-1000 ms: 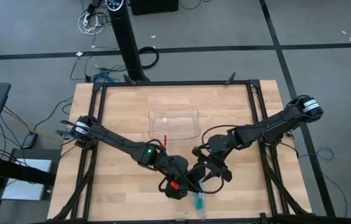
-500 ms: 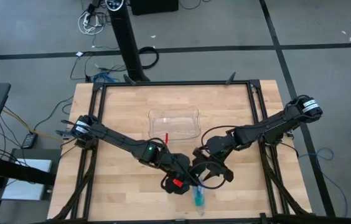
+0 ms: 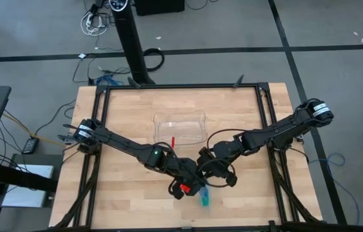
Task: Roll bandage
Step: Close the transparent zip bag
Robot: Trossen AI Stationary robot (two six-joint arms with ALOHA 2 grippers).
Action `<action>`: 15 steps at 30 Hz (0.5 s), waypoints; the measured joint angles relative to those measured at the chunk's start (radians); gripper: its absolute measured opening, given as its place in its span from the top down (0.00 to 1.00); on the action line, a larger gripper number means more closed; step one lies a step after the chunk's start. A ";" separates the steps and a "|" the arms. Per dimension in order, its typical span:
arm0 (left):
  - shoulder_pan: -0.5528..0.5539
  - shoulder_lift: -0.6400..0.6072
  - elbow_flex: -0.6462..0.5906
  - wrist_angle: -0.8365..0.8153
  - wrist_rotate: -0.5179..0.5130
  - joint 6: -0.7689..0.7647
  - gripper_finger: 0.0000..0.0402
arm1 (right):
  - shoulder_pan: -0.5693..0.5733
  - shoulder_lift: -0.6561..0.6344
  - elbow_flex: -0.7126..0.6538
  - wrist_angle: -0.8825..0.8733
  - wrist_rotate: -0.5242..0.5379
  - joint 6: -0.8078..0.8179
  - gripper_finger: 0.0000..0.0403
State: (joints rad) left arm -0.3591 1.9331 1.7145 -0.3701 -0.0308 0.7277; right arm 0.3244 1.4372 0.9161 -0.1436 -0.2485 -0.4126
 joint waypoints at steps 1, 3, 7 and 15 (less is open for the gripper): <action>0.000 0.000 0.000 0.000 0.000 -0.009 0.86 | 0.000 0.000 0.000 0.000 0.002 0.000 1.00; 0.000 0.000 0.000 0.001 0.003 -0.014 0.82 | 0.000 0.000 0.000 0.001 0.013 0.001 1.00; -0.004 0.000 0.000 -0.001 0.006 -0.019 0.71 | 0.000 0.000 0.000 0.000 0.029 0.019 1.00; -0.005 -0.006 0.000 -0.138 -0.100 -0.071 0.61 | 0.000 -0.007 0.000 -0.075 0.202 0.083 1.00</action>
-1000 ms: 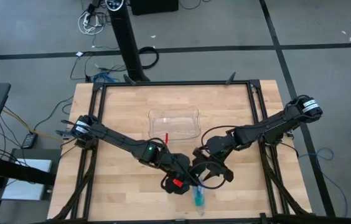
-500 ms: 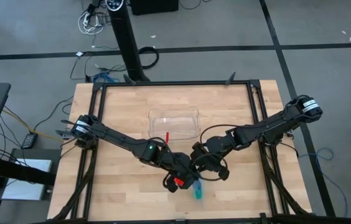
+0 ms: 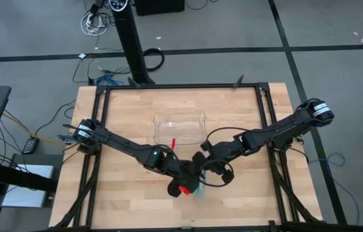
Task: Roll bandage
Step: Close the transparent zip bag
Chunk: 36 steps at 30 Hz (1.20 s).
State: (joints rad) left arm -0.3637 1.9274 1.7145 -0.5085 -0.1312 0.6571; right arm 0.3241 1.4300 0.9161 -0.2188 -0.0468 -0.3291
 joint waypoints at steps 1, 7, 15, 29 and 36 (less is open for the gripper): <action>0.000 -0.001 0.000 -0.016 -0.025 -0.041 0.61 | 0.000 -0.005 0.000 -0.009 0.031 0.020 1.00; -0.002 -0.002 0.000 -0.126 -0.149 -0.388 0.61 | 0.007 -0.048 0.000 -0.105 0.210 0.224 1.00; 0.001 -0.009 0.058 -0.297 -0.291 -0.778 0.61 | 0.047 -0.083 0.000 -0.214 0.332 0.445 1.00; -0.040 -0.011 0.063 -0.245 -0.447 -0.851 0.61 | 0.178 -0.092 0.158 -0.526 0.528 0.788 1.00; -0.120 -0.014 -0.071 0.112 -0.464 -0.736 0.61 | 0.232 -0.091 0.193 -0.638 0.566 0.920 1.00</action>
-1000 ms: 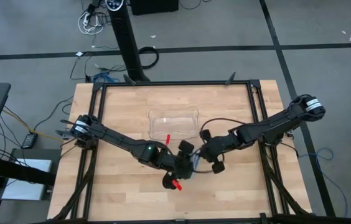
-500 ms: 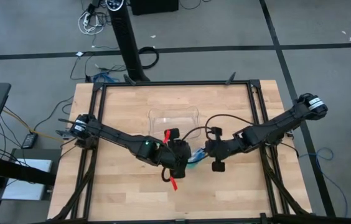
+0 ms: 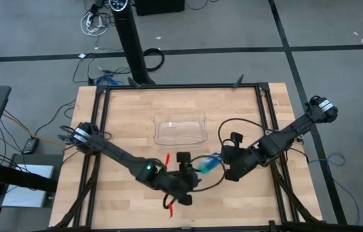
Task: Roll bandage
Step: Close the transparent zip bag
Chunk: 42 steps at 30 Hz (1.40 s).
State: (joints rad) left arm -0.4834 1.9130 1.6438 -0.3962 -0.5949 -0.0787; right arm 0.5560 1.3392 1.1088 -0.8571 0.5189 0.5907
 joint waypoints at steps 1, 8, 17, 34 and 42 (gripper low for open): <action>-0.008 0.001 -0.024 0.039 -0.003 0.008 0.61 | 0.006 0.000 0.001 -0.008 0.000 0.020 1.00; -0.045 0.001 -0.194 0.316 -0.005 0.015 0.61 | 0.046 0.000 0.002 -0.054 -0.024 0.131 1.00; -0.046 -0.001 -0.519 0.916 0.096 0.006 0.61 | 0.077 0.000 0.002 -0.045 -0.027 0.177 1.00; 0.058 -0.212 -0.692 0.856 0.018 -0.199 0.61 | -0.036 0.109 0.002 0.045 -0.157 0.085 1.00; 0.085 -0.213 -0.679 0.842 0.038 -0.241 0.61 | -0.075 0.151 0.089 0.072 -0.136 -0.064 1.00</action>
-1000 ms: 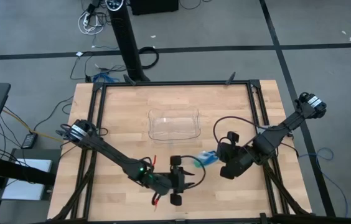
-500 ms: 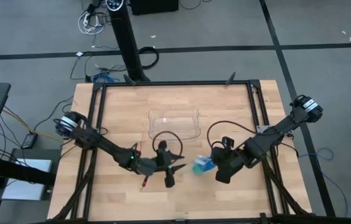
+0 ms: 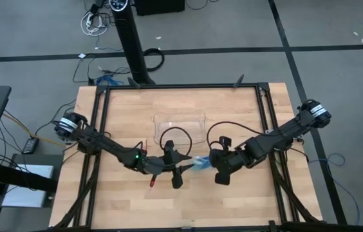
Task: Roll bandage
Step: Close the transparent zip bag
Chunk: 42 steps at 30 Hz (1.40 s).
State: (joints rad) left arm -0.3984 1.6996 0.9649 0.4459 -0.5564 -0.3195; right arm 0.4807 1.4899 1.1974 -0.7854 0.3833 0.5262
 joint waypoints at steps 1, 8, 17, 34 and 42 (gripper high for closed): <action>0.001 0.000 0.000 -0.001 0.000 0.000 0.61 | -0.003 0.010 0.016 0.003 0.000 -0.023 1.00; -0.002 0.000 0.000 -0.005 0.002 0.057 0.61 | -0.029 0.078 0.096 -0.087 -0.025 -0.098 1.00; -0.008 0.000 0.000 -0.008 0.004 0.131 0.73 | -0.037 0.077 0.098 -0.088 -0.055 -0.101 1.00; -0.008 0.001 0.000 -0.040 -0.005 0.182 0.99 | -0.031 0.075 0.123 -0.112 -0.068 -0.184 0.97; -0.008 0.001 0.000 -0.066 -0.007 0.185 1.00 | -0.010 0.068 0.230 -0.169 -0.039 -0.206 0.82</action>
State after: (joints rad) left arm -0.4061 1.7004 0.9653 0.3799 -0.5635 -0.1349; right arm 0.4705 1.5581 1.4269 -0.9539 0.3441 0.3207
